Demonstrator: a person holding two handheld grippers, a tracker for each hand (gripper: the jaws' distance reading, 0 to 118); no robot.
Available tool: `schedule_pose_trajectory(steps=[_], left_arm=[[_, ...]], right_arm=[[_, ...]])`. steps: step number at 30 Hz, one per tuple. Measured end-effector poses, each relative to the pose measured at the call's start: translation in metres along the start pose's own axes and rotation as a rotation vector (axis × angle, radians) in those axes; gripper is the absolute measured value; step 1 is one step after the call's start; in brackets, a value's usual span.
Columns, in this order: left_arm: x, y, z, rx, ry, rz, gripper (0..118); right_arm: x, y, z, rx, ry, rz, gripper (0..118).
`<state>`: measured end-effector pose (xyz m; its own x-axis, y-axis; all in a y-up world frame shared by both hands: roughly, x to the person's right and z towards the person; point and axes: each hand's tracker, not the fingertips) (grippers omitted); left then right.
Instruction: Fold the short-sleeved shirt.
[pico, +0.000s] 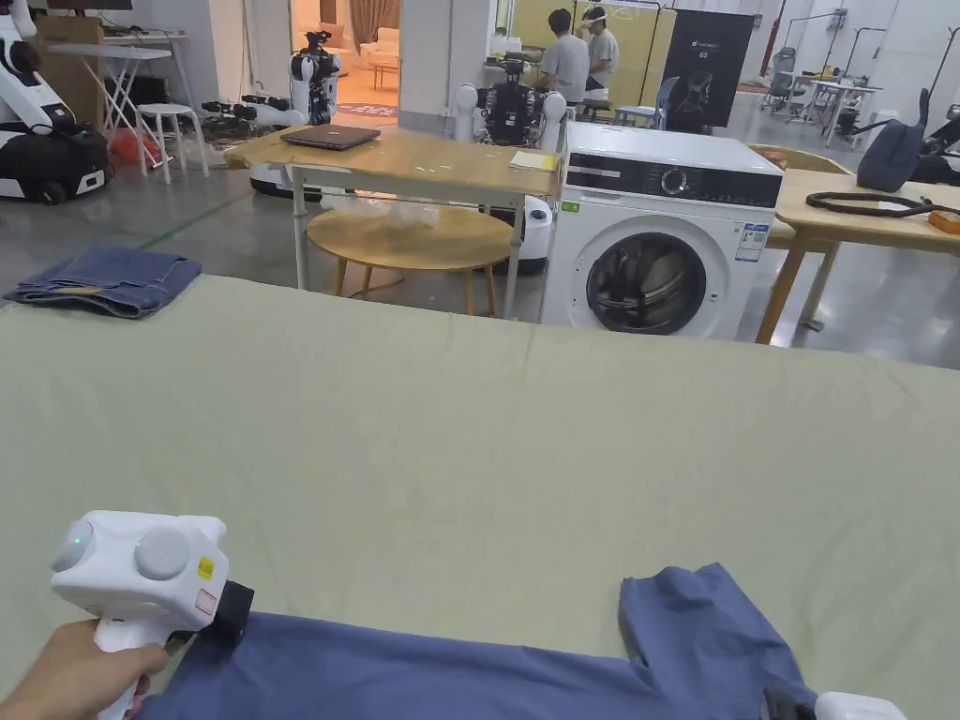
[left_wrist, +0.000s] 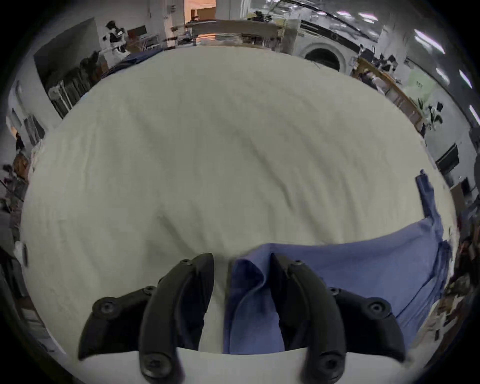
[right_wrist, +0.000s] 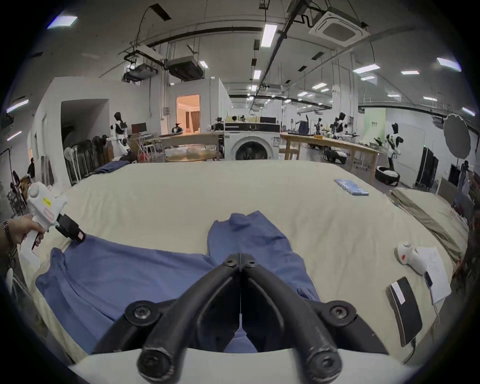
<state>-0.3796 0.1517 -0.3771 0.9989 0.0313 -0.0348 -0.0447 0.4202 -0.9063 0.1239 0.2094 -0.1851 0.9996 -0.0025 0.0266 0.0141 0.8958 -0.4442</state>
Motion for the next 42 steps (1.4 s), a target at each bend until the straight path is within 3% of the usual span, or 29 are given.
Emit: schedule_pose_trajectory(steps=[1,4,10,12,14,15,16,24,28,30,33,34,35,42], left_arm=[[0.004,-0.001,0.000,0.010,0.016,-0.051,33],[0.017,-0.009,0.003,0.035,0.032,-0.128,1],[0.007,-0.012,0.020,0.108,-0.022,-0.043,0],[0.003,-0.017,0.033,0.148,-0.052,-0.013,0],[-0.001,-0.021,0.044,0.184,-0.061,0.012,0],[-0.002,-0.023,0.048,0.187,-0.070,0.020,0],[-0.001,-0.023,0.052,0.203,-0.076,0.026,0],[-0.002,-0.035,0.060,0.234,-0.090,0.066,0],[-0.002,-0.037,0.061,0.230,-0.092,0.077,0],[-0.002,-0.038,0.061,0.229,-0.092,0.081,0],[-0.001,-0.038,0.060,0.231,-0.093,0.083,0],[0.000,-0.039,0.060,0.231,-0.096,0.086,0],[0.000,-0.039,0.061,0.235,-0.098,0.087,0],[-0.010,-0.043,0.080,0.268,-0.124,0.095,0]], right_arm=[[0.002,0.000,-0.002,-0.008,-0.002,-0.004,0],[0.006,-0.001,-0.012,-0.036,-0.003,-0.023,0],[0.033,0.034,-0.046,-0.127,-0.008,-0.037,0],[0.049,0.056,-0.069,-0.201,-0.005,-0.043,19],[0.063,0.072,-0.101,-0.302,-0.001,-0.051,65],[0.068,0.080,-0.119,-0.364,-0.006,-0.042,76],[0.073,0.083,-0.134,-0.393,-0.002,-0.057,78],[0.092,0.058,-0.242,-0.681,-0.017,0.003,78],[0.092,0.051,-0.249,-0.683,-0.022,0.001,76],[0.087,0.055,-0.244,-0.664,-0.026,0.023,57],[0.082,0.057,-0.234,-0.638,-0.037,0.090,5],[0.083,0.057,-0.231,-0.637,-0.029,0.085,0],[0.084,0.058,-0.227,-0.628,0.008,0.047,0],[0.091,0.078,-0.163,-0.469,0.020,-0.019,0]])
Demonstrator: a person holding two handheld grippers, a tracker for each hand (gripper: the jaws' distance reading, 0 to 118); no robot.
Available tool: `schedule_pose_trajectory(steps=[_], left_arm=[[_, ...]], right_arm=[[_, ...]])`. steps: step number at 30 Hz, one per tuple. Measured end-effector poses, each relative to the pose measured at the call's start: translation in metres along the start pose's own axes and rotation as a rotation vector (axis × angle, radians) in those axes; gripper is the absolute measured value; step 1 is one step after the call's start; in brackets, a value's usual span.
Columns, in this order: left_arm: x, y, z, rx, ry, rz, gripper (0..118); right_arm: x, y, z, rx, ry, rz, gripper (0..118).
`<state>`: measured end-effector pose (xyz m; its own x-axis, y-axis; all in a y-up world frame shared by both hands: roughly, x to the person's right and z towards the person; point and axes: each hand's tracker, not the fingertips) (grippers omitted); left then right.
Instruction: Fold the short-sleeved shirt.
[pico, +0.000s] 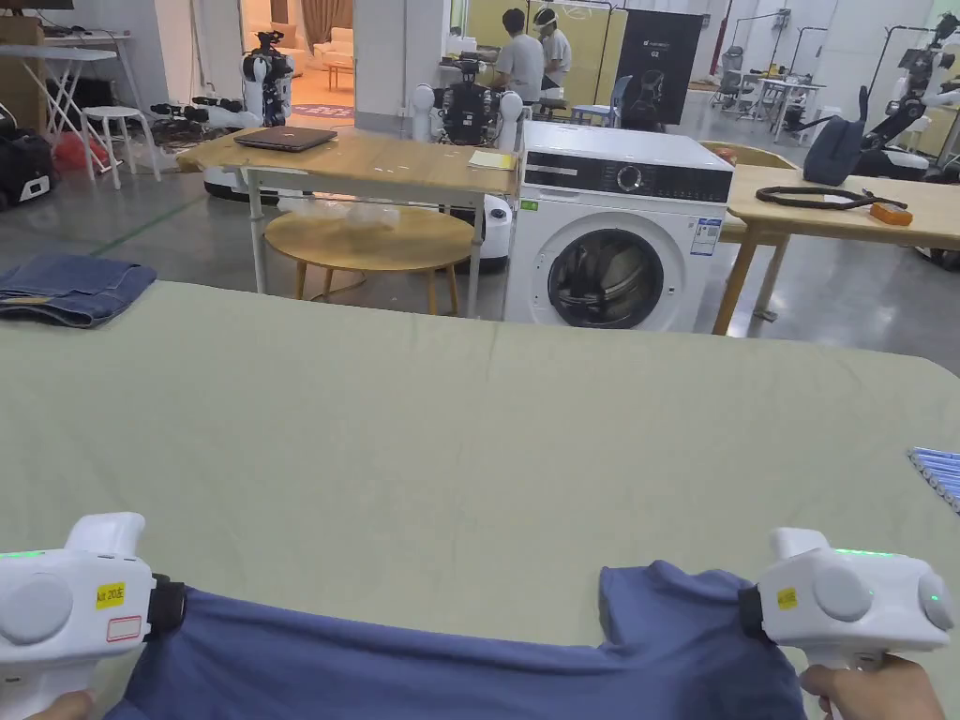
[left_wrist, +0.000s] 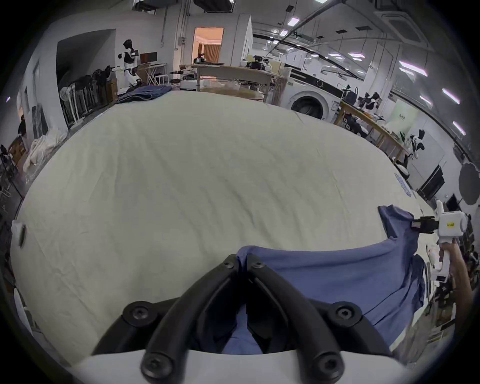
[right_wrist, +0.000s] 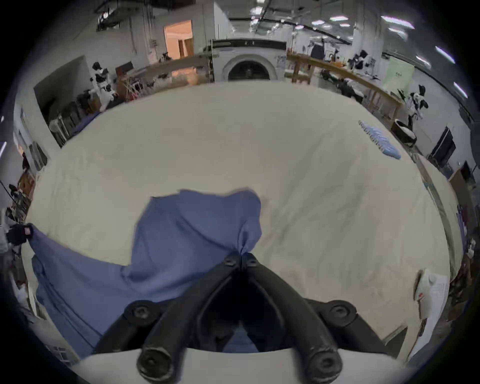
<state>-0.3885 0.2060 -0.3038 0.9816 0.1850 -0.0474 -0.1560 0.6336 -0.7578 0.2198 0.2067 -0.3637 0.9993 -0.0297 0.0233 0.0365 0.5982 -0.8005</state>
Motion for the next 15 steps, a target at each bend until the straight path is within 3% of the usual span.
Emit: schedule_pose_trajectory(steps=[5,15], left_arm=[[-0.012,-0.003,0.022,0.041,-0.037,0.000,0],[-0.013,-0.058,0.088,0.096,-0.081,-0.060,0]], right_arm=[[0.004,-0.021,0.068,0.113,-0.021,0.019,0],[0.013,-0.102,0.166,0.183,-0.014,0.033,0]])
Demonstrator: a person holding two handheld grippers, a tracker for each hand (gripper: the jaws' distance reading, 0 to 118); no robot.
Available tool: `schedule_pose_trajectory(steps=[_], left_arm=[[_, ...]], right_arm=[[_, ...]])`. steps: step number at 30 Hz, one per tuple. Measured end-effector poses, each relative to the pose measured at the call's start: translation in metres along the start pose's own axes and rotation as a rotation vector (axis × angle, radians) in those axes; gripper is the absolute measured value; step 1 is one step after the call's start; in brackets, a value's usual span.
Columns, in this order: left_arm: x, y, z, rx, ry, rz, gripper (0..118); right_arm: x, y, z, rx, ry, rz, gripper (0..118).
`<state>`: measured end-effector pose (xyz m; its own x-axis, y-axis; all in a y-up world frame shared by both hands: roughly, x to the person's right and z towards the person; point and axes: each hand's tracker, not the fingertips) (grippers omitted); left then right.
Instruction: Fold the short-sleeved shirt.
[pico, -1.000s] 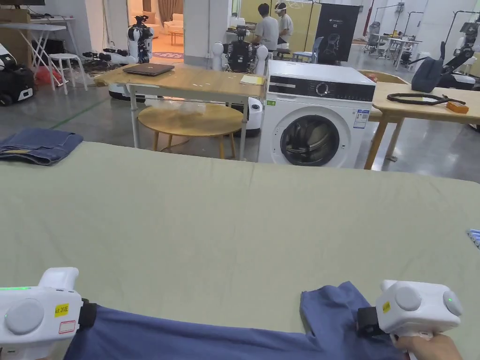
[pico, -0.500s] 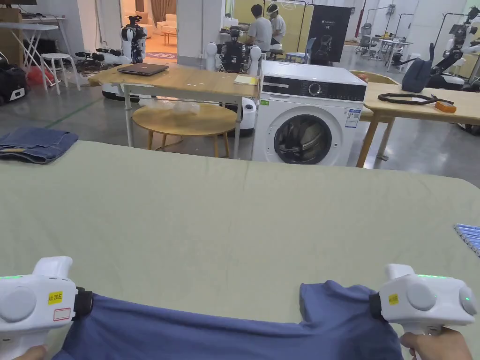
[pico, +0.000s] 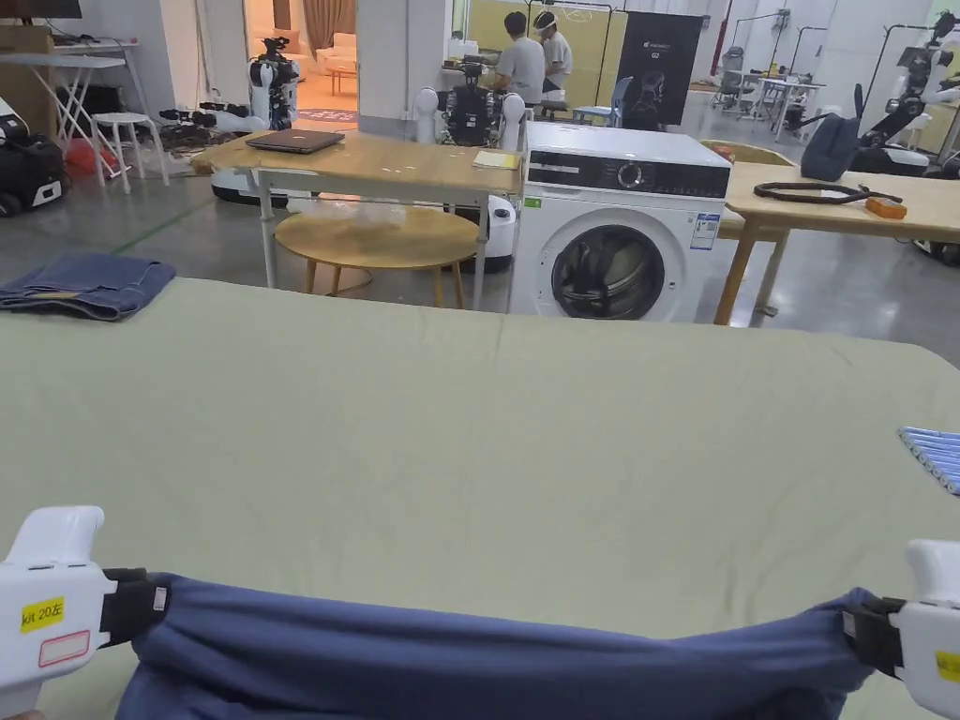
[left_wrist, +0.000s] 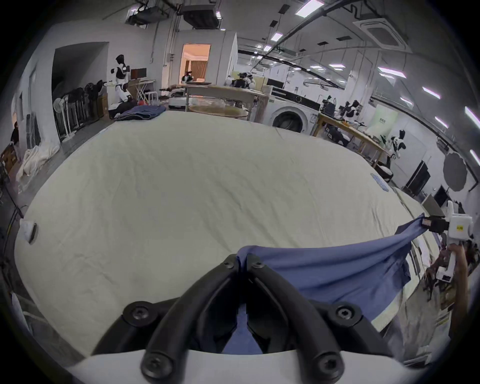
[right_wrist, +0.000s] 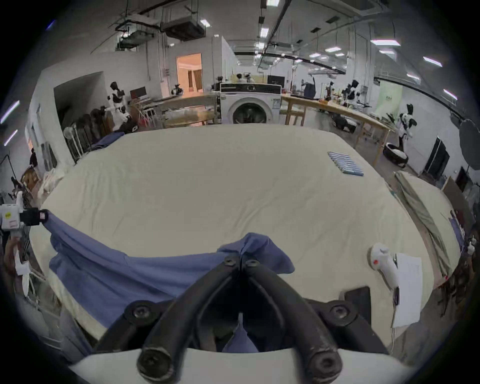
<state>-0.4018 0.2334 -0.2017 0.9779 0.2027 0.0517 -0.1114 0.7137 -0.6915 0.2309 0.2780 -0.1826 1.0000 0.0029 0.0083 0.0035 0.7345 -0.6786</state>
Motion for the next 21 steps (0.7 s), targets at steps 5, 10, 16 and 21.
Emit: schedule_pose_trajectory(steps=[5,10,16,21], left_arm=[[-0.003,-0.042,0.023,-0.021,0.001,-0.004,0],[-0.012,-0.089,0.019,-0.104,0.010,0.014,0],[-0.014,-0.123,-0.005,-0.243,0.062,-0.030,0],[-0.003,-0.119,-0.009,-0.272,0.088,-0.055,0]], right_arm=[[0.002,-0.044,0.019,-0.047,-0.001,0.012,0],[-0.002,-0.090,0.019,-0.144,-0.036,0.041,0],[-0.003,-0.130,-0.019,-0.258,-0.081,0.086,0],[-0.006,-0.147,-0.045,-0.292,-0.092,0.096,0]])
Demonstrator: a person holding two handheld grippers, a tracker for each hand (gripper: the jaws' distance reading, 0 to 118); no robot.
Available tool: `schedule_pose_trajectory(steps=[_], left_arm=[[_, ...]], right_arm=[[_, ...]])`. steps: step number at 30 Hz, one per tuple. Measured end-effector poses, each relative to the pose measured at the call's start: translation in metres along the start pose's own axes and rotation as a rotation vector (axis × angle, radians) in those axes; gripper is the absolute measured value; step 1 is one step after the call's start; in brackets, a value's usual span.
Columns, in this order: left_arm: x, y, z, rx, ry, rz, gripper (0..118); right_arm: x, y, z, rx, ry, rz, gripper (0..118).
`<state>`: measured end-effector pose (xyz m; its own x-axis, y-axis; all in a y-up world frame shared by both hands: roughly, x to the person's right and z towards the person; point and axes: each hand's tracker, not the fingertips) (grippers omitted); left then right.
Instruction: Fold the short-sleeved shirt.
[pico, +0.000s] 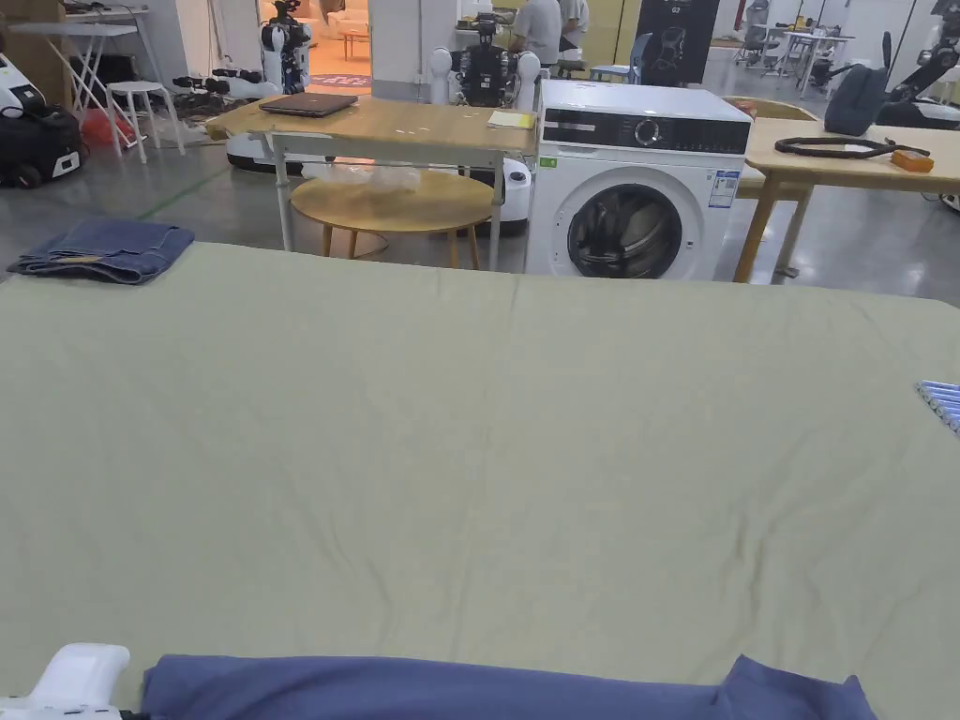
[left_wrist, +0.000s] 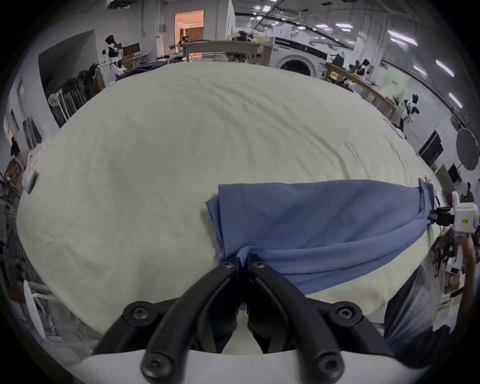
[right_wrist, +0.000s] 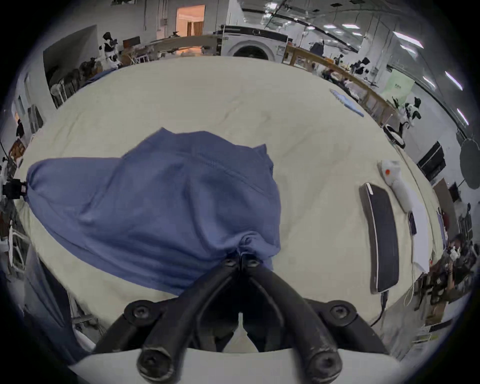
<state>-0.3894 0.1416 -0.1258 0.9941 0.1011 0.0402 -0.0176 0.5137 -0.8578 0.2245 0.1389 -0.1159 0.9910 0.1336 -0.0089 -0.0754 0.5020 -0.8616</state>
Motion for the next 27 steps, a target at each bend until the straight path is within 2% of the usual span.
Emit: schedule_pose_trajectory(steps=[4,5,6,8,9,13,17,23,25,27], left_arm=[[-0.005,0.013,-0.001,-0.027,0.006,-0.012,0],[-0.005,0.016,0.003,-0.024,0.005,0.004,4],[-0.001,0.019,0.015,-0.009,0.004,0.014,12],[0.003,0.023,0.026,0.045,0.013,0.014,32],[0.006,0.026,0.031,0.067,0.011,0.017,35],[0.025,0.034,0.048,0.186,-0.027,0.018,38],[0.035,0.051,0.048,0.282,-0.033,0.025,38],[0.071,0.073,0.044,0.506,-0.021,0.004,38],[0.088,0.081,0.048,0.581,0.012,-0.009,38],[0.108,0.084,0.059,0.648,0.031,-0.019,36]], right_arm=[[-0.007,0.003,0.009,0.007,-0.022,0.019,2],[-0.006,0.004,0.016,0.012,-0.024,0.024,10],[-0.006,0.005,0.023,0.017,-0.040,0.028,25],[-0.004,0.008,0.040,0.048,-0.072,0.018,72],[-0.005,0.013,0.059,0.084,-0.063,0.005,76],[-0.001,0.026,0.081,0.194,-0.036,-0.058,75],[-0.015,0.040,0.095,0.354,-0.048,-0.073,75],[-0.066,0.065,0.090,0.636,0.004,-0.115,73],[-0.082,0.072,0.094,0.740,0.019,-0.149,62],[-0.096,0.079,0.100,0.802,0.022,-0.164,27]])
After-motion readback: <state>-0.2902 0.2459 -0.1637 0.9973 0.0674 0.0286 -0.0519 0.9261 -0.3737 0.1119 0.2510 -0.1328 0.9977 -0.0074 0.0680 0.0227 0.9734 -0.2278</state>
